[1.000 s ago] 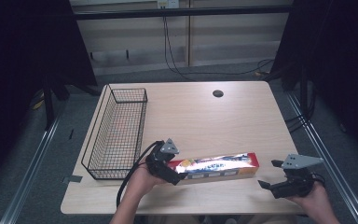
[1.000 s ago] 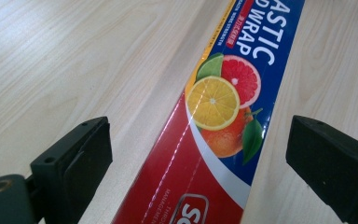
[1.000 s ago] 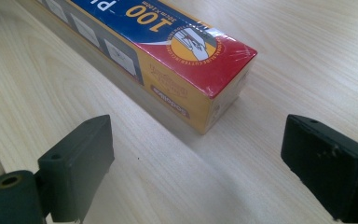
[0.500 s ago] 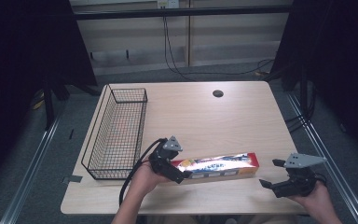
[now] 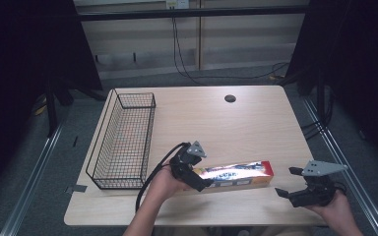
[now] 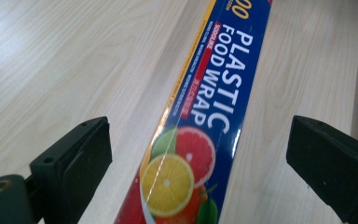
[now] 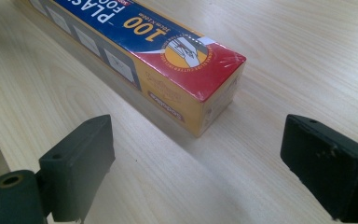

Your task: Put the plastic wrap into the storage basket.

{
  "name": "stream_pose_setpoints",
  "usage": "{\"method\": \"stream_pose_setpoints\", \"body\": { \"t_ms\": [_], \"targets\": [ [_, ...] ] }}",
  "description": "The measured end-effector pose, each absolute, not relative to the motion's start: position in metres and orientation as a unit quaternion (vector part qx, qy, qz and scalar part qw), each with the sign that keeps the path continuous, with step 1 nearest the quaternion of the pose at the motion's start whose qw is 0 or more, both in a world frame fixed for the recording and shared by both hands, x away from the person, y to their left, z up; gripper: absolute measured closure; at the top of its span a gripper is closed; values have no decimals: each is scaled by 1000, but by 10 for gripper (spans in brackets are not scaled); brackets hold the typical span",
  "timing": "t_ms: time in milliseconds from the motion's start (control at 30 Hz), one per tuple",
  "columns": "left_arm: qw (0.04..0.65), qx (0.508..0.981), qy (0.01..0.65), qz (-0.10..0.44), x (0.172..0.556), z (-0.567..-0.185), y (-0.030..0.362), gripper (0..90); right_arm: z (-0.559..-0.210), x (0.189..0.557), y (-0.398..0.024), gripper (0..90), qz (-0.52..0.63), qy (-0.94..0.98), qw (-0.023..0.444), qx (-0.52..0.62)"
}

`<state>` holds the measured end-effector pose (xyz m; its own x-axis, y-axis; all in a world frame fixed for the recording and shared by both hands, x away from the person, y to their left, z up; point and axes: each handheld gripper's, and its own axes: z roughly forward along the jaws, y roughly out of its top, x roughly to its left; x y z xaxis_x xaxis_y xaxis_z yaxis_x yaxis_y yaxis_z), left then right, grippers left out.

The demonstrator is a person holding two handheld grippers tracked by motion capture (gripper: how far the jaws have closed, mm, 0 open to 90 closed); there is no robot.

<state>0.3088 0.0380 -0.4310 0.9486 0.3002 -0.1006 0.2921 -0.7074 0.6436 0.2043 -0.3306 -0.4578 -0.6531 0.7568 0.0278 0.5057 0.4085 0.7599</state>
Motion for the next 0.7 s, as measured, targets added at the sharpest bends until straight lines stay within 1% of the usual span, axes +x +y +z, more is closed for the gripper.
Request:
{"method": "stream_pose_setpoints", "body": {
  "t_ms": [133,333,467,533,567,700],
  "targets": [
    [331,932,148,-1,313,-434,21,68,-458,203,-331,98,387,824,161,382],
    [322,936,140,-13,316,-438,3,83,-458,202,-332,101,386,824,162,381],
    [308,942,131,-20,318,-442,-2,94,-457,201,-333,101,387,823,161,384],
    [288,951,114,-16,319,-445,-4,112,-457,201,-333,103,386,823,162,384],
    [286,951,120,-18,318,-446,-5,123,-457,201,-333,103,385,824,164,383],
    [267,957,112,-24,319,-451,-9,177,-457,201,-333,105,388,823,160,381]
  ]
}}
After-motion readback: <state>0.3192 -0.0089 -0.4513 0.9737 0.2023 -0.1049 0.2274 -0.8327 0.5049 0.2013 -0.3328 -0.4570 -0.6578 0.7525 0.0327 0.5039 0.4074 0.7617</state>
